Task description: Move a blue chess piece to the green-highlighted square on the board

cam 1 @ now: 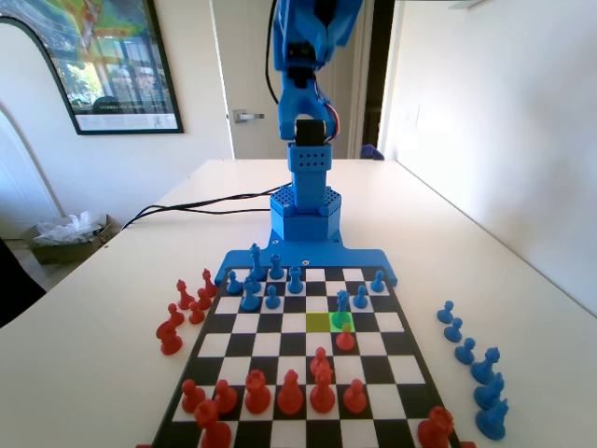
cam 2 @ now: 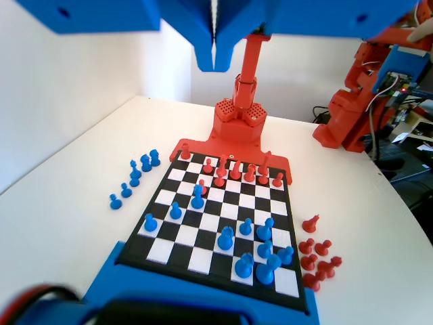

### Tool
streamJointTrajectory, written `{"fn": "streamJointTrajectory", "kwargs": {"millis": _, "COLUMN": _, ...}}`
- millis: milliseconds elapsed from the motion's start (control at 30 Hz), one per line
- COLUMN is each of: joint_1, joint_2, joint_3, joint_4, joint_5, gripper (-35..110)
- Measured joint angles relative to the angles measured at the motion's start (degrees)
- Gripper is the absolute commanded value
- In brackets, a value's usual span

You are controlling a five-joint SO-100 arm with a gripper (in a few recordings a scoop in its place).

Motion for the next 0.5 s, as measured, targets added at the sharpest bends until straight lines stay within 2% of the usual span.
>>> {"fn": "streamJointTrajectory", "kwargs": {"millis": 500, "joint_1": 4.2, "joint_2": 4.7, "joint_3": 4.2, "joint_4": -4.2, "joint_5": 0.0, "gripper": 6}}
